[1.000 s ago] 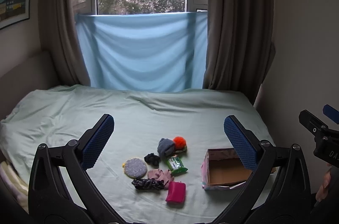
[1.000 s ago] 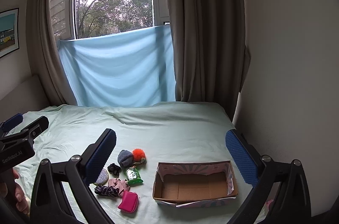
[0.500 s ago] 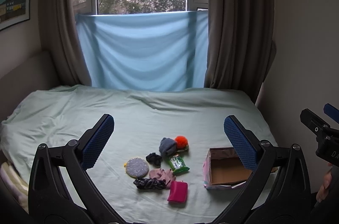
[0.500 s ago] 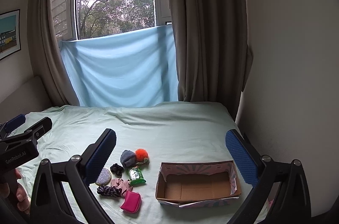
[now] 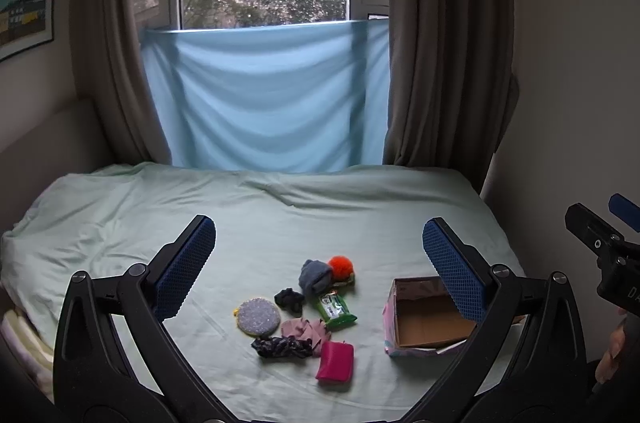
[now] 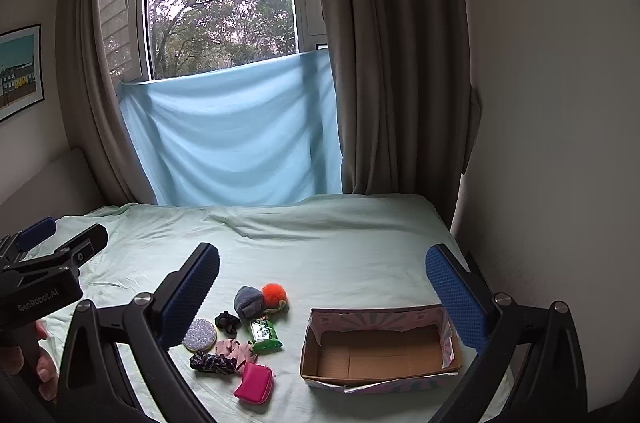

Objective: Organize soft objects

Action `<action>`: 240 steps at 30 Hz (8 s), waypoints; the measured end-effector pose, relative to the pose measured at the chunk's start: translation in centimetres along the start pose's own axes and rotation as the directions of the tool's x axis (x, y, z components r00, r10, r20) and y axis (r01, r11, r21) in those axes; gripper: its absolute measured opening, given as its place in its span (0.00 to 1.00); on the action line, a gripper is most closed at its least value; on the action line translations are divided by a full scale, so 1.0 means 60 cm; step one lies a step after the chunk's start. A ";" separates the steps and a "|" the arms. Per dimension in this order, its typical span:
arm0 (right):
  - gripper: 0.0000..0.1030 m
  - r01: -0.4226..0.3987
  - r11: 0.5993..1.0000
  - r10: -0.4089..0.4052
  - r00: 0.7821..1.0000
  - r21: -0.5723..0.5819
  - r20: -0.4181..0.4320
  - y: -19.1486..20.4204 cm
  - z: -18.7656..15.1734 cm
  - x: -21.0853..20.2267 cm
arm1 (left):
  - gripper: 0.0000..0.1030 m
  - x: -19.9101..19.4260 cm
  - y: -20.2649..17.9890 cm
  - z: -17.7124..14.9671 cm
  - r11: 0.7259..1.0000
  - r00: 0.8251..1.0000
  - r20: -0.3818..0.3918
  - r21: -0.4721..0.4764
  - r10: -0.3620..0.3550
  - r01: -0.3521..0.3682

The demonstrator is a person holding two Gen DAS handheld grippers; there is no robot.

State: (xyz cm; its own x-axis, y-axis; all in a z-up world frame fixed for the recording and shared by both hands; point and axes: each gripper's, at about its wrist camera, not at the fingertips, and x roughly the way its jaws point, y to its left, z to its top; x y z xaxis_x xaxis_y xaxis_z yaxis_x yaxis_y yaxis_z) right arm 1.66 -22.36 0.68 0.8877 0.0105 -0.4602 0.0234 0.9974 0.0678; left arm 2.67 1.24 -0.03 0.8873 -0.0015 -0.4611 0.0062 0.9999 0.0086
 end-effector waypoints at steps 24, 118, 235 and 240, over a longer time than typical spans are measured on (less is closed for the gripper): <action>1.00 -0.050 0.999 0.050 0.995 0.004 -0.081 0.023 -0.033 0.031 | 1.00 0.026 0.073 -0.047 1.000 0.998 -0.052 0.002 0.027 -0.027; 0.42 0.032 0.995 0.011 0.902 0.091 -0.432 -0.047 -0.220 0.342 | 0.36 0.376 -0.158 -0.231 0.928 0.892 -0.421 0.241 -0.165 0.285; 1.00 0.044 0.995 -0.005 0.923 0.093 -0.384 0.294 -0.309 0.307 | 1.00 0.413 0.312 -0.278 0.977 0.878 -0.450 0.048 -0.163 0.206; 1.00 0.052 0.995 -0.013 0.911 0.083 -0.412 0.315 -0.388 0.387 | 1.00 0.494 0.324 -0.346 0.966 0.856 -0.480 0.062 -0.193 0.253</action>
State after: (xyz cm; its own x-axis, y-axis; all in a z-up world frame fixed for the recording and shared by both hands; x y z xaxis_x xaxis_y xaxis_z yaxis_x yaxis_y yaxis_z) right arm 12.00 -1.63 -29.33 0.6189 0.0259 -0.7850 0.1075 0.9873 0.1173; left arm 19.55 20.87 -31.94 0.5370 -0.1893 -0.8221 0.2590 0.9644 -0.0529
